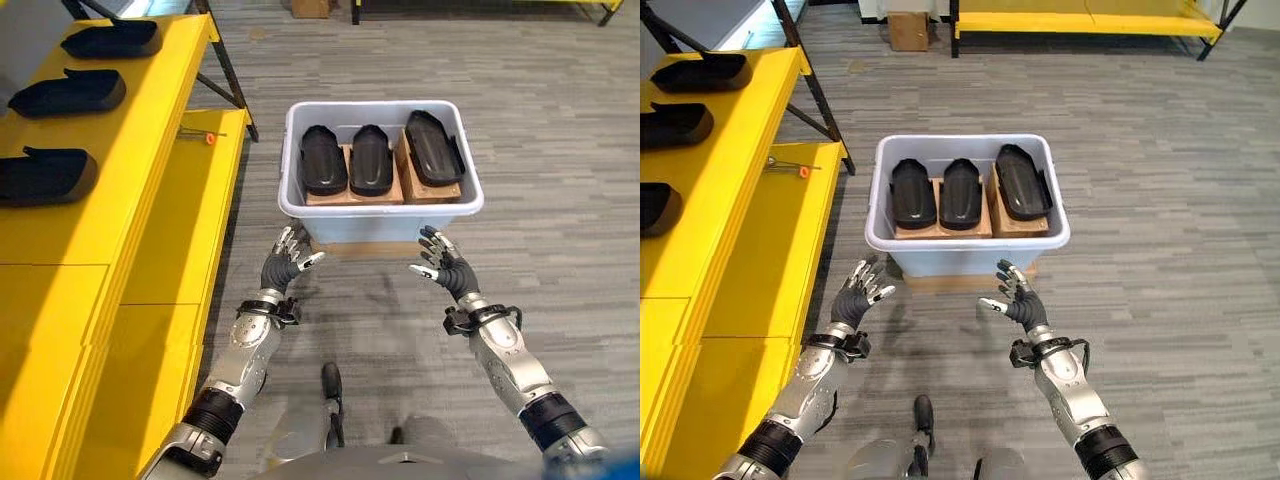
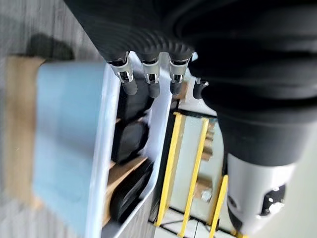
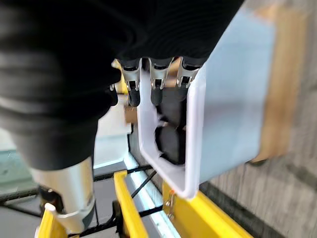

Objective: Move parts from the plastic box to the shelf.

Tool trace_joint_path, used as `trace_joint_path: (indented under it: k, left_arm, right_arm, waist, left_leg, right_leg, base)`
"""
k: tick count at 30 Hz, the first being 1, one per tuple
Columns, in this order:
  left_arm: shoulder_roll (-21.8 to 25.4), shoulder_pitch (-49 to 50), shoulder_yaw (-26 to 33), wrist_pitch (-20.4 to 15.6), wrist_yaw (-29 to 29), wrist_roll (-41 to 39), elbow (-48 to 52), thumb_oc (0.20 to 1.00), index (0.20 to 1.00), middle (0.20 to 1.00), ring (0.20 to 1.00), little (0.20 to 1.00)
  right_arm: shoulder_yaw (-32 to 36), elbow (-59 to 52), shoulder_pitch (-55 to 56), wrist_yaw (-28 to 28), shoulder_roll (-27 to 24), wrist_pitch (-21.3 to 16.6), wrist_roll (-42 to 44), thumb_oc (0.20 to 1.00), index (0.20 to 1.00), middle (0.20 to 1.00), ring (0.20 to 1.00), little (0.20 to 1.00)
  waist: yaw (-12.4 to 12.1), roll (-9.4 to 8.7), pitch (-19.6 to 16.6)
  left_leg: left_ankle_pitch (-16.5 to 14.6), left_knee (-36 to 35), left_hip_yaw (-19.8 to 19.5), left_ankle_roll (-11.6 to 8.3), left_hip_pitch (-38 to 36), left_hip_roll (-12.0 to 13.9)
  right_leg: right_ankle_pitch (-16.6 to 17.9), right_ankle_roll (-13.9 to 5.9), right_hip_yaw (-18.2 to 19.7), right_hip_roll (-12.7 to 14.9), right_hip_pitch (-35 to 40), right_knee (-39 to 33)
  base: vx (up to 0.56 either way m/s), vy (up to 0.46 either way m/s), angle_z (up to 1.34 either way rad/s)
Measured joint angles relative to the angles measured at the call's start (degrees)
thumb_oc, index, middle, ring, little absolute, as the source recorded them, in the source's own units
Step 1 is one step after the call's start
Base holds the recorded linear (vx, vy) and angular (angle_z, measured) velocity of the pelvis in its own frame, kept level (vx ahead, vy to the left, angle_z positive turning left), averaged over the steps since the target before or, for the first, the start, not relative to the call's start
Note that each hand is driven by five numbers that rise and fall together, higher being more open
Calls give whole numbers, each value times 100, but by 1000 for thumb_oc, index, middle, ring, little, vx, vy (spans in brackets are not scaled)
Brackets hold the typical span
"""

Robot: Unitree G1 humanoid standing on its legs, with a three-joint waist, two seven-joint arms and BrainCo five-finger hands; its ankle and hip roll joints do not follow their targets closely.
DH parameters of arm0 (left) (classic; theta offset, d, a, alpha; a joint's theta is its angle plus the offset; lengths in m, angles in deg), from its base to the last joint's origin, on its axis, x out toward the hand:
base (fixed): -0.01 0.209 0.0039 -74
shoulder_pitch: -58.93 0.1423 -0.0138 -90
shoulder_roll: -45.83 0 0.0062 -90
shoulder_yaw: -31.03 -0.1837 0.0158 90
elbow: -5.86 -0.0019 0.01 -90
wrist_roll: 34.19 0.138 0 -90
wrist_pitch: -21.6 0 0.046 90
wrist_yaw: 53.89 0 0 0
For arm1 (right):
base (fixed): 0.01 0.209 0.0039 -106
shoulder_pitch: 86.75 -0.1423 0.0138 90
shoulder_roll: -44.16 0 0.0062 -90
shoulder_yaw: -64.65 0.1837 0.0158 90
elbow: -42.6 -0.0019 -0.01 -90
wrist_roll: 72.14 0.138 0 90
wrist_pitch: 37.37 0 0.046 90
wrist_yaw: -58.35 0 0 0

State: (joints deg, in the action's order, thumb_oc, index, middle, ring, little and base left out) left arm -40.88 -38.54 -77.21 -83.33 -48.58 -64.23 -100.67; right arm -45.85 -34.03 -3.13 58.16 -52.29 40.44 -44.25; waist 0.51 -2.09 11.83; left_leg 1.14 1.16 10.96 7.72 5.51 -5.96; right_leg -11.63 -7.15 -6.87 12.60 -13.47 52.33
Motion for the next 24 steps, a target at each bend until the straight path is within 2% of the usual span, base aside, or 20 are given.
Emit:
trace_joint_path:
  k: [1,2,3,4,5,6,7,8,9,10,11,12,13,15,18,19,20,21,22,24]
  left_arm:
    - [51,-5,-2,6,4,18,0,1000,1000,1000,1000,1000]
    - [55,-11,9,4,4,20,10,1000,1000,1000,1000,1000]
    - [53,-9,27,4,5,19,11,1000,1000,1000,1000,1000]
    - [-14,-16,19,3,2,19,5,1000,1000,1000,1000,1000]
    - [-45,-20,19,1,1,19,-17,1000,1000,1000,1000,1000]
    - [-65,-23,22,-6,0,20,-45,1000,1000,1000,1000,1000]
    - [-147,-90,32,-15,6,16,-303,1000,1000,1000,1000,1000]
    - [-139,-82,31,-11,3,17,-307,1000,1000,1000,1000,1000]
    - [-163,-38,35,-12,1,19,-346,1000,1000,1000,1000,1000]
    - [-204,37,26,-14,-1,21,-328,1000,1000,1000,1000,1000]
    - [-197,79,23,-16,-3,22,-309,1000,1000,1000,1000,1000]
    - [-342,84,52,-13,3,18,-350,1000,1000,1000,1000,1000]
    - [-424,62,4,-17,-23,22,-302,1000,1000,1000,1000,1000]
    - [-546,-52,-27,-22,-46,19,-294,1000,1000,1000,1000,1000]
    - [-575,-288,-167,-24,-110,20,-296,1000,1000,1000,1000,1000]
    - [-575,-364,-167,-33,-120,20,-294,1000,1000,1000,1000,1000]
    - [-575,-381,-170,-37,-120,19,-291,1000,1000,1000,1000,1000]
    - [-557,-425,-173,-39,-120,19,-291,1000,1000,1000,1000,1000]
    - [-544,-416,-190,-44,-119,18,-285,1000,1000,1000,1000,1000]
    - [-543,-311,-191,-41,-116,17,-287,1000,1000,1000,1000,1000]
  right_arm:
    - [-8,-2,20,1,-1,11,0,1000,1000,1000,1000,1000]
    - [-14,-17,57,0,-23,22,-1,1000,1000,1000,1000,1000]
    - [8,-75,23,0,-41,29,-1,1000,1000,1000,1000,1000]
    - [3,-117,-20,0,-61,44,0,1000,1000,1000,1000,1000]
    - [1,-110,-34,-1,-61,43,0,1000,1000,1000,1000,1000]
    - [1,-100,-35,-2,-64,43,0,1000,1000,1000,1000,1000]
    - [3,-15,-48,-16,-69,55,0,1000,1000,1000,1000,1000]
    - [8,-14,-35,-21,-62,54,0,1000,1000,1000,1000,1000]
    - [27,-2,-6,-48,-67,59,-7,1000,1000,1000,1000,1000]
    - [45,-34,-2,-50,-66,57,-8,1000,1000,1000,1000,1000]
    - [45,-35,15,-50,-66,57,-9,1000,1000,1000,1000,1000]
    - [93,4,-79,-42,-118,66,-10,1000,1000,1000,1000,1000]
    - [213,-18,-106,-48,-134,57,-9,1000,1000,1000,1000,1000]
    - [312,-62,-247,-59,-245,50,-8,1000,1000,1000,1000,1000]
    - [472,-60,-301,-150,-417,38,0,1000,1000,1000,1000,1000]
    - [480,-61,-301,-175,-499,18,-1,1000,1000,1000,1000,1000]
    - [482,-62,-303,-178,-542,-2,-1,1000,1000,1000,1000,1000]
    - [490,-64,-270,-190,-512,-13,0,1000,1000,1000,1000,1000]
    - [445,-61,-188,-199,-498,-46,-1,1000,1000,1000,1000,1000]
    - [445,-58,-172,-196,-457,-46,-2,1000,1000,1000,1000,1000]
  waist:
    - [16,78,57]
    - [27,120,76]
    - [28,273,219]
    - [161,375,309]
    - [196,360,329]
    - [206,358,333]
    - [296,317,362]
    - [324,279,386]
    - [479,136,419]
    - [480,84,388]
    - [478,19,344]
    - [422,156,333]
    - [416,246,296]
    - [490,228,297]
    - [536,232,296]
    - [555,255,291]
    - [563,311,290]
    - [581,324,291]
    - [639,333,282]
    - [607,338,297]
  left_leg:
    - [-1,1,-51,0,-95,4]
    - [-80,-5,-86,94,-177,29]
    - [-218,-75,-123,68,-358,110]
    - [-230,-180,-139,6,-473,153]
    - [-276,-197,-159,-63,-509,148]
    - [-293,-198,-174,-91,-514,156]
    - [-408,-194,-221,-262,-543,175]
    - [-418,-195,-244,-282,-590,156]
    - [-608,-217,-453,-483,-850,156]
    - [-757,-247,-556,-702,-1100,283]
    - [-827,-268,-596,-815,-1218,329]
    - [-910,-298,-592,-981,-1345,629]
    - [-822,-184,-460,-1152,-1297,818]
    - [-568,318,-257,-1425,-1005,1071]
    - [-522,298,-41,-1476,-778,1200]
    - [-268,167,-41,-1440,-689,1243]
    - [47,113,-47,-1406,-639,1302]
    - [7,172,38,-1404,-665,1378]
    - [46,46,-46,-1404,-675,1414]
    - [59,161,-130,-1414,-587,1445]
  right_leg:
    - [-21,-6,-59,69,-121,-95]
    - [-39,2,-63,85,-269,-258]
    - [-108,124,-142,118,-574,-1026]
    - [123,146,-228,102,-730,-2447]
    - [378,185,-222,99,-870,-3008]
    - [453,172,-197,68,-898,-3202]
    - [1162,-120,115,-47,-885,-4952]
    - [1308,-155,105,-30,-857,-5260]
    - [1846,-175,118,221,-740,-5773]
    - [2027,-194,102,305,-469,-5642]
    - [2092,-182,85,307,-305,-5631]
    - [2611,-50,-155,52,-225,-5590]
    - [2710,296,-252,-168,-144,-5666]
    - [2645,584,-441,-313,2,-5753]
    - [2424,788,-614,-386,190,-5752]
    - [2306,817,-693,-479,315,-5753]
    - [2238,789,-729,-573,380,-5757]
    - [2183,768,-770,-641,458,-5757]
    - [2041,705,-864,-713,467,-5757]
    - [2012,675,-866,-761,455,-5757]
  base:
    - [236,85,30]
    - [294,18,10]
    - [315,-59,3]
    - [381,-152,-4]
    - [246,-127,5]
    - [305,-191,11]
    - [227,-153,18]
    - [304,-218,53]
    - [339,-256,63]
    - [334,-270,64]
    - [313,-278,26]
    - [196,-252,10]
    - [129,-192,1]
    - [125,-185,18]
    - [91,-122,26]
    - [56,-61,13]
    - [83,-89,12]
    - [98,-103,31]
    - [119,-116,32]
    - [69,-92,22]
